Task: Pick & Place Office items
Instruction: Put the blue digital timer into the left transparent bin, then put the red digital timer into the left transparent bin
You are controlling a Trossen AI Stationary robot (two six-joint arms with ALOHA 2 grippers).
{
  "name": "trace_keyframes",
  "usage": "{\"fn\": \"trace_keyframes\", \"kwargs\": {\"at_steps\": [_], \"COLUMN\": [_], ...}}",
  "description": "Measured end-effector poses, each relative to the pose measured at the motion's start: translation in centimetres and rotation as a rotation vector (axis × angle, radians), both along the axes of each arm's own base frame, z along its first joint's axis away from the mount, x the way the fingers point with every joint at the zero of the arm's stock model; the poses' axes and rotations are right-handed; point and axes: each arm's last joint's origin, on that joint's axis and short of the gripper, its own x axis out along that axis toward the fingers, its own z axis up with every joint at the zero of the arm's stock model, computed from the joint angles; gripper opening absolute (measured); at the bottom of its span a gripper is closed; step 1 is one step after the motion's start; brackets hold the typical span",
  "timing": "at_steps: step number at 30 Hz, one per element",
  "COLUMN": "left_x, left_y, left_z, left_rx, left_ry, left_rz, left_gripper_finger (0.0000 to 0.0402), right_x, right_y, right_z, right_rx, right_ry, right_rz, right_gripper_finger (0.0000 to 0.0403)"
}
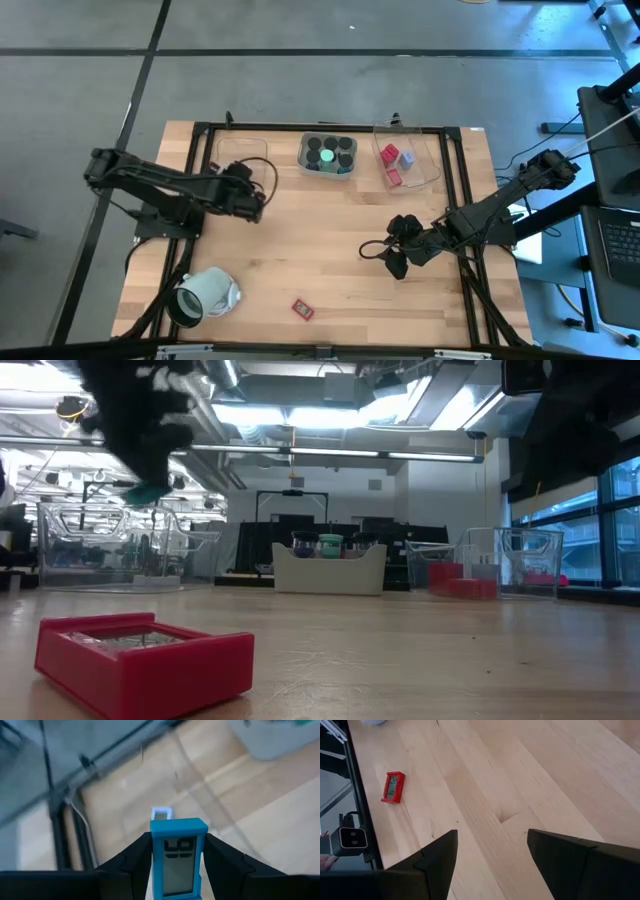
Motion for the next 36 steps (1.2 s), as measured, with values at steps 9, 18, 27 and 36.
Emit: {"fn": "trace_keyframes", "kwargs": {"at_steps": [9,18,27,36], "left_x": [-2.9,-3.2,-3.3,-3.2], "left_y": [1.8,3.2,4.2,4.7], "left_z": [-4.8,-7.8,-8.0,-8.0], "left_rx": [-0.154,-0.305,-0.351,-0.368], "left_ry": [-0.166,-0.186,-0.163,-0.151], "left_rz": [0.112,0.11,0.107,0.077], "left_gripper_finger": [0.0155,0.0157,0.0171,0.0187], "right_x": [0.0,0.0,0.0,0.0], "right_y": [0.0,0.0,0.0,0.0], "right_z": [0.0,0.0,0.0,0.0], "right_rx": [0.0,0.0,0.0,0.001], "right_ry": [0.0,0.0,0.0,0.0], "right_rz": [0.0,0.0,0.001,0.001], "right_gripper_finger": [0.0245,0.0245,0.0245,0.0245]}}
